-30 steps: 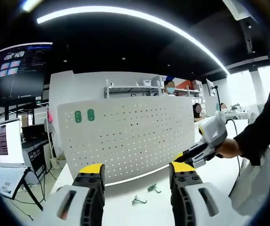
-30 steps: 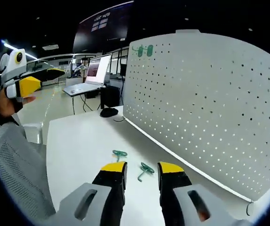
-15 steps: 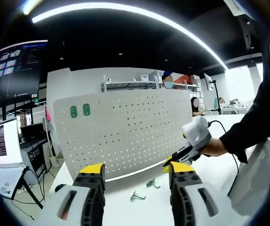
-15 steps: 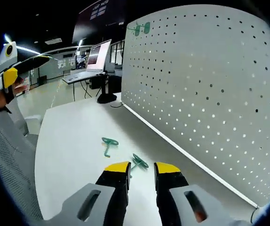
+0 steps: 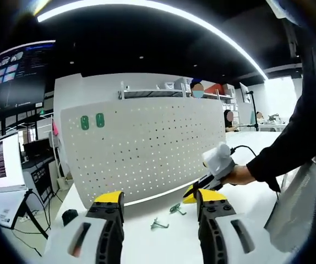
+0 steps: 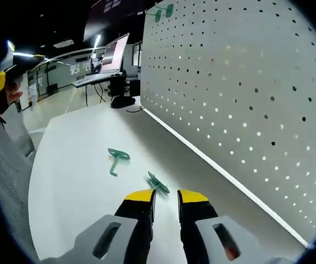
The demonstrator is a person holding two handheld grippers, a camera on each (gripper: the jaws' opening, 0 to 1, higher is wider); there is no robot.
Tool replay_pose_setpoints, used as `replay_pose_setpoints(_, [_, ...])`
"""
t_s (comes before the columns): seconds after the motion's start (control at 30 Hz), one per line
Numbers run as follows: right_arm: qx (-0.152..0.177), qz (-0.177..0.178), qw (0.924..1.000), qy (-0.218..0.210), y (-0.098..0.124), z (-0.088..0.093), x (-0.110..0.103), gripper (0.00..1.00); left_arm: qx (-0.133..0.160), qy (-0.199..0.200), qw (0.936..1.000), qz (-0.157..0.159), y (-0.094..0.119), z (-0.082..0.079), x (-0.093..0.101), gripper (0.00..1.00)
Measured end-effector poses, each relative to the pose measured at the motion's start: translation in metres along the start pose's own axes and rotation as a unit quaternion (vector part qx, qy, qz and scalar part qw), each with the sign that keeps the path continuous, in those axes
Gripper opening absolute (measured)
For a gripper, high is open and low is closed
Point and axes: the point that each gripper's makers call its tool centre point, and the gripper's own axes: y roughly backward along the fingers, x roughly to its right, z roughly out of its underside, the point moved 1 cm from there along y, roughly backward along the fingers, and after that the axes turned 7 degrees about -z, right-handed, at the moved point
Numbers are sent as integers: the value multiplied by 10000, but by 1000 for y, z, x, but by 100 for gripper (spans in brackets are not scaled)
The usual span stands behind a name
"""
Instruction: Insert the hook assembly into the mounting plate slot until the hook locks in place.
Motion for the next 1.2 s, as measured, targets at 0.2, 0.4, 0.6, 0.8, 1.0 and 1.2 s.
replay_pose_setpoints(0.2, [-116, -57, 9999, 69, -10, 5, 3, 11, -42, 28, 10000, -21, 0, 1, -1, 53])
replay_pose_setpoints(0.4, [-196, -128, 9995, 202, -17, 7, 4, 9, -90, 50, 9999, -35, -1, 4, -3, 52])
replay_pose_setpoints(0.6, [-263, -201, 9989, 345, -22, 10, 2, 6, -127, 72, 9999, -45, -1, 12, -11, 51])
replay_pose_setpoints(0.8, [-266, -289, 9988, 300, -22, 14, -3, 3, -143, 92, 9998, -61, -1, 16, -17, 51])
replay_pose_setpoints(1.0, [-276, -339, 9985, 331, -23, 16, -7, 3, -155, 113, 9998, -46, -1, 20, -20, 50])
replay_pose_setpoints(1.2, [-273, -288, 9982, 445, -27, 13, -6, 2, -169, 135, 9998, -49, -1, 20, -19, 49])
